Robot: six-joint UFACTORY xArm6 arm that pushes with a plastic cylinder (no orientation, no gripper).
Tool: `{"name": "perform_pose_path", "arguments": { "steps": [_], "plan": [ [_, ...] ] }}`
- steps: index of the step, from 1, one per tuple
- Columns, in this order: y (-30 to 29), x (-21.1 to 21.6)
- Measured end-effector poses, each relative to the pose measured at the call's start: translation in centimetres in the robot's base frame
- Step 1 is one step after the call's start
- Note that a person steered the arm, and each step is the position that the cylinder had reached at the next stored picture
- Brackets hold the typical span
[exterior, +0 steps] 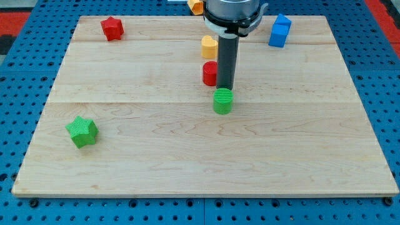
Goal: Move robot arm towards blue cube
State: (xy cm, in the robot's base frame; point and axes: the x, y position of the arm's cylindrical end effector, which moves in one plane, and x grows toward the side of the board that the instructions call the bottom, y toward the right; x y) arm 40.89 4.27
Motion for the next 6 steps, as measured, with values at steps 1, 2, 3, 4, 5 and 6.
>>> {"name": "perform_pose_path", "arguments": {
  "steps": [1, 2, 3, 4, 5, 6],
  "plan": [
    [0.0, 0.0],
    [0.8, -1.3],
    [2.1, -5.7],
    [4.5, -7.7],
    [13.6, -8.6],
    [17.7, -14.3]
  ]
}}
